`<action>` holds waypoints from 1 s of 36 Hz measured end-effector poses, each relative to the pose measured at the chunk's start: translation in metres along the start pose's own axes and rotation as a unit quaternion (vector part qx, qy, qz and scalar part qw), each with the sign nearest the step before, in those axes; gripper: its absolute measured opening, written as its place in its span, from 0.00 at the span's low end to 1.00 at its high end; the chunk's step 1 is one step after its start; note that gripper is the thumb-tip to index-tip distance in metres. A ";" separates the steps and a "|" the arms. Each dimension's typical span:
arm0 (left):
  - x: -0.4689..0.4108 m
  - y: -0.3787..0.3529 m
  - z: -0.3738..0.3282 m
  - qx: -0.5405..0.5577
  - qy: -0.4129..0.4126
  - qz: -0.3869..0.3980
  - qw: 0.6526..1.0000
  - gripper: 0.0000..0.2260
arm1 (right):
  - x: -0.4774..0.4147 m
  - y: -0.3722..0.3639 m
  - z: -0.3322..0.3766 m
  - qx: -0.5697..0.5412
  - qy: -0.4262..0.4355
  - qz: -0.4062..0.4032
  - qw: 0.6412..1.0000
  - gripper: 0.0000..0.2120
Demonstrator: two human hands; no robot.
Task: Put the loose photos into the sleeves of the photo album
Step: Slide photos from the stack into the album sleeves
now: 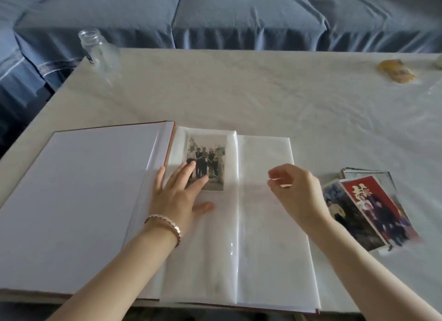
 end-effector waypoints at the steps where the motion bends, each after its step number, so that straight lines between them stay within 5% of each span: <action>1: 0.002 0.001 -0.002 0.008 -0.007 -0.025 1.000 0.23 | 0.007 0.016 -0.006 0.045 0.001 -0.017 0.999 0.06; 4: 0.006 0.005 -0.010 0.035 -0.006 -0.069 0.997 0.13 | 0.024 0.059 -0.035 0.194 -0.053 -0.050 0.978 0.15; 10: 0.006 -0.004 -0.028 0.082 0.004 -0.022 0.996 0.16 | 0.036 0.086 -0.097 0.351 -0.184 0.034 0.918 0.39; 14: 0.009 -0.002 -0.031 0.122 0.036 0.024 0.992 0.14 | 0.034 0.085 -0.103 0.305 -0.165 0.013 0.938 0.29; 19: 0.019 -0.023 -0.036 0.092 0.085 0.166 0.978 0.41 | 0.032 0.101 -0.087 0.178 -0.090 -0.043 0.979 0.05; 22: 0.026 -0.035 -0.041 0.026 0.067 0.200 0.977 0.55 | 0.037 0.115 -0.071 0.112 -0.049 -0.095 0.988 0.09; 27: 0.030 -0.047 -0.037 0.004 0.037 0.193 0.981 0.46 | 0.056 0.109 -0.053 -0.128 -0.068 -0.117 0.982 0.08; 33: 0.031 -0.033 -0.034 0.057 0.034 0.118 0.991 0.42 | 0.071 0.063 -0.042 -0.156 -0.064 -0.059 0.984 0.02; 36: 0.033 -0.026 -0.036 0.108 0.021 0.085 0.990 0.23 | 0.075 0.049 -0.035 -0.187 -0.048 -0.066 0.979 0.01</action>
Point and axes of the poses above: each hand's wrist, its own x-axis away from the middle knuckle, its own y-axis out of the back of the hand, z = x × y, the point moved 10 cm from there along -x, towards the middle knuckle, and after that the axes turned 6 degrees about z, right-handed, at the moved point
